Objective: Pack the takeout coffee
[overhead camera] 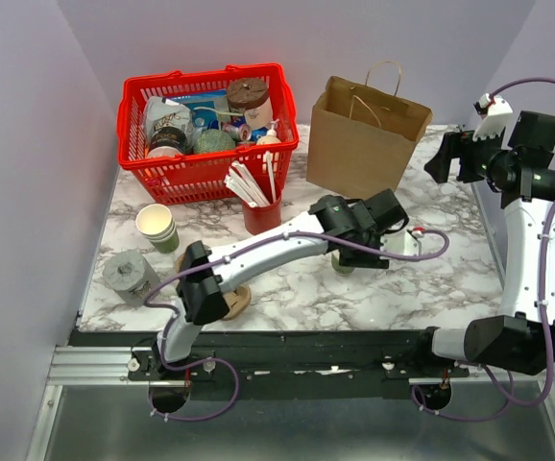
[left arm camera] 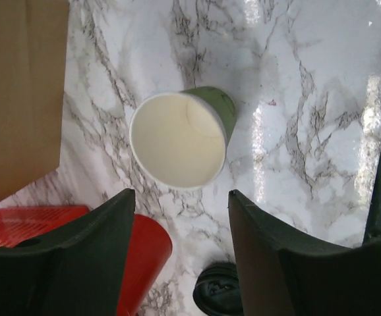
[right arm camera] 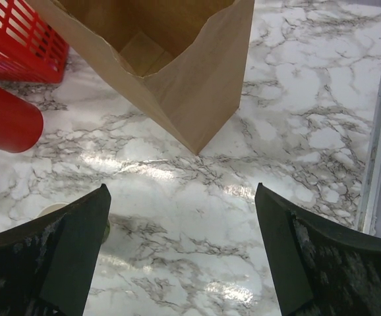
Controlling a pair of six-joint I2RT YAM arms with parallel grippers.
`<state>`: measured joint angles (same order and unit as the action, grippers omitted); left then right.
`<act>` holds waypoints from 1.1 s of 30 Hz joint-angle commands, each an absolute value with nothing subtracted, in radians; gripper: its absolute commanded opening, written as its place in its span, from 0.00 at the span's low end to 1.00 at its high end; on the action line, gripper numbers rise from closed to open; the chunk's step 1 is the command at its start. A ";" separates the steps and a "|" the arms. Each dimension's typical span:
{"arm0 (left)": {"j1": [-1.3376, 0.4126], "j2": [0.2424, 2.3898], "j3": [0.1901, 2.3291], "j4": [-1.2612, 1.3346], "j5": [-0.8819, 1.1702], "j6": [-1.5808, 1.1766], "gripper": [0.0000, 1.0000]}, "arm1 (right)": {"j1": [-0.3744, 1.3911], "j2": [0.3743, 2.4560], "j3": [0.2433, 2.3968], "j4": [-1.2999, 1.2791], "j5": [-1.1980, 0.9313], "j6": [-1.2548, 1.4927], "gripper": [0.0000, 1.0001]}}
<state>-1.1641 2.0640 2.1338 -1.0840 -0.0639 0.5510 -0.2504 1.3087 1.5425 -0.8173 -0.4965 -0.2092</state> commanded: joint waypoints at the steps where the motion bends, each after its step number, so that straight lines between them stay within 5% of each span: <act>1: -1.093 1.771 1.913 -1.040 -0.074 0.468 0.73 | -0.250 1.293 1.566 -0.833 -0.555 -0.253 1.00; 2: -1.074 1.731 1.864 -1.048 -0.074 0.442 0.74 | -0.250 1.289 1.560 -0.833 -0.574 -0.261 1.00; 4: -0.990 1.619 1.708 -1.046 -0.069 0.416 0.92 | -0.249 1.293 1.549 -0.834 -0.590 -0.259 1.00; 8: -0.853 1.470 1.527 -1.037 -0.003 0.335 0.92 | -0.233 1.318 1.549 -0.833 -0.629 -0.229 1.00; 13: -0.789 1.387 1.352 -1.003 0.043 0.136 0.87 | -0.186 1.367 1.585 -0.833 -0.630 -0.241 1.00; 18: -0.707 1.417 1.230 -0.940 0.135 0.031 0.68 | -0.143 1.397 1.608 -0.833 -0.623 -0.252 1.00; 33: -0.703 1.640 1.301 -0.914 0.124 -0.117 0.56 | -0.130 1.381 1.548 -0.833 -0.661 -0.224 1.00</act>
<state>-0.7021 1.5970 1.2587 -0.9249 0.1207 -0.0666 -0.1364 1.3979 1.5600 -0.8173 -0.6395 -0.2279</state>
